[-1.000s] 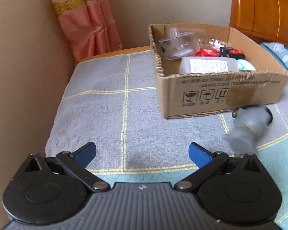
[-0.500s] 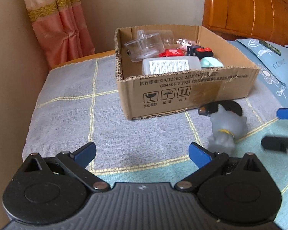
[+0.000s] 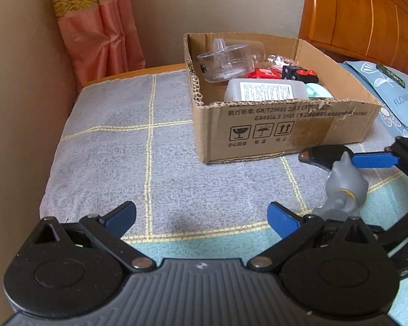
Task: Organize rigid objects
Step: 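Grasp the grey cat figure with right gripper while left moves to the black oval object, then grasp the black oval object with left gripper while right lifts the cat figure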
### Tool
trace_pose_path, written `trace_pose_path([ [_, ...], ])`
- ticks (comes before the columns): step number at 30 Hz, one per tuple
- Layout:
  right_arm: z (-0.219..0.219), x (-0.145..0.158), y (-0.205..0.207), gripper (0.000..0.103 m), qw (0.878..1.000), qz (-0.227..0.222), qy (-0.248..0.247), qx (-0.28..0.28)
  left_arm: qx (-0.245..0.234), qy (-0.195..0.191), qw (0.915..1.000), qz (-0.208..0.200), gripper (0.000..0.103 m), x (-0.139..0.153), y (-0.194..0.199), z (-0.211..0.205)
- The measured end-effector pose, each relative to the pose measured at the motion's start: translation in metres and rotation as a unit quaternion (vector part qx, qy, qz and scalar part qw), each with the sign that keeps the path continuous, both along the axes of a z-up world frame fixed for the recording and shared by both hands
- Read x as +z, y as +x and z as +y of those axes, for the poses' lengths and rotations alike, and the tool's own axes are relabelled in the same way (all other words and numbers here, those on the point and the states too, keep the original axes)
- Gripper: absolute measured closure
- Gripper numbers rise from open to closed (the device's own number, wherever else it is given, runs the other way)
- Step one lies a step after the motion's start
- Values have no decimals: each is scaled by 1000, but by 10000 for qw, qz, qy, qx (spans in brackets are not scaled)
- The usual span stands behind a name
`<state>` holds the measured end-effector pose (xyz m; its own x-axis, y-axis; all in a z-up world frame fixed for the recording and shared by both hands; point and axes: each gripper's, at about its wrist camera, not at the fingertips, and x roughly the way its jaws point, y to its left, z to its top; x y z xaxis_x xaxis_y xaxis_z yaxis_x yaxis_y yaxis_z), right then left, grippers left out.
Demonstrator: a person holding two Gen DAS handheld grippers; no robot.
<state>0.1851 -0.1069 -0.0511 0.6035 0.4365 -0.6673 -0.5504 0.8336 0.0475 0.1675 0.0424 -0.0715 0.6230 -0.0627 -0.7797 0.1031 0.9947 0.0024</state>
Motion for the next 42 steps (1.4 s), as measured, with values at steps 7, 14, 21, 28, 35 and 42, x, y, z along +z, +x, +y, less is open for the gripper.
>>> trace_pose_path([
  [7, 6, -6, 2, 20, 9997, -60, -242, 20, -39, -50, 10000, 16, 1, -1, 0, -1],
  [14, -7, 1, -6, 25, 9997, 13, -99, -226, -133, -52, 9999, -2, 1, 2, -1, -11],
  [21, -27, 14, -22, 25, 9971, -29, -132, -750, -318, -58, 9995, -45, 1, 6, -1, -31],
  [28, -53, 14, -39, 25, 9906, 24, -204, -1355, -635, -87, 9979, -54, 1, 5, 9, -68],
  [35, -72, 9, -49, 25, 9864, 76, -257, -1624, -1030, -275, 9942, -105, 1, -5, 22, -109],
  [42, -87, 2, -54, 25, 9834, 159, -202, -1797, -1173, -272, 9923, -285, 2, -28, 34, -138],
])
